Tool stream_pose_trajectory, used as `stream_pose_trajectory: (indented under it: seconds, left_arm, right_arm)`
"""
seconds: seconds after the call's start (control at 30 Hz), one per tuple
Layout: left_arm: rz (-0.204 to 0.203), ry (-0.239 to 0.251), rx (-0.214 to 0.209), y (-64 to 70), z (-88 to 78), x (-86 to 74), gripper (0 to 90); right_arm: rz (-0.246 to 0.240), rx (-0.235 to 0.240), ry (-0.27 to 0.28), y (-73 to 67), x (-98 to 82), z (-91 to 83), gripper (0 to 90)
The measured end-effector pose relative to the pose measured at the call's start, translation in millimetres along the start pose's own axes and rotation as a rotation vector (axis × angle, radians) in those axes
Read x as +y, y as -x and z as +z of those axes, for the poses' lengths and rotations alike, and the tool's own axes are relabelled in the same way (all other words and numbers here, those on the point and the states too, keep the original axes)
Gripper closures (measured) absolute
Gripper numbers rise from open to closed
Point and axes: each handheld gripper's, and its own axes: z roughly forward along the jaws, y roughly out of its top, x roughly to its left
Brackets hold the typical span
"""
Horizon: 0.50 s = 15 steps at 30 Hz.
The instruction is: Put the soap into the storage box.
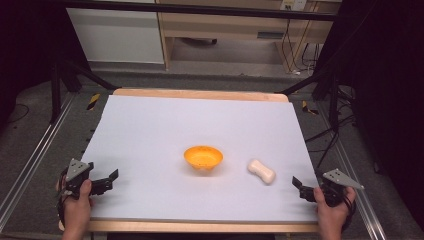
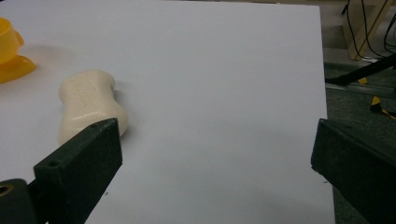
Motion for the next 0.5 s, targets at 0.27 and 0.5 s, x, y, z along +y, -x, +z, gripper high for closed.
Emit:
stream_pose_trajectory:
  seconds: [0.27,0.5]
  left_arm:
    - [0.000,0.004,-0.001,-0.1,-0.3,-0.1,2.3]
    - [-0.002,0.001,-0.002,-0.3,-0.1,-0.1,2.3]
  right_arm:
    - [-0.016,-0.003,-0.020,-3.8,11.9,-1.7,4.9]
    - [-0.144,0.003,-0.071,-10.5,25.4,3.8,25.1]
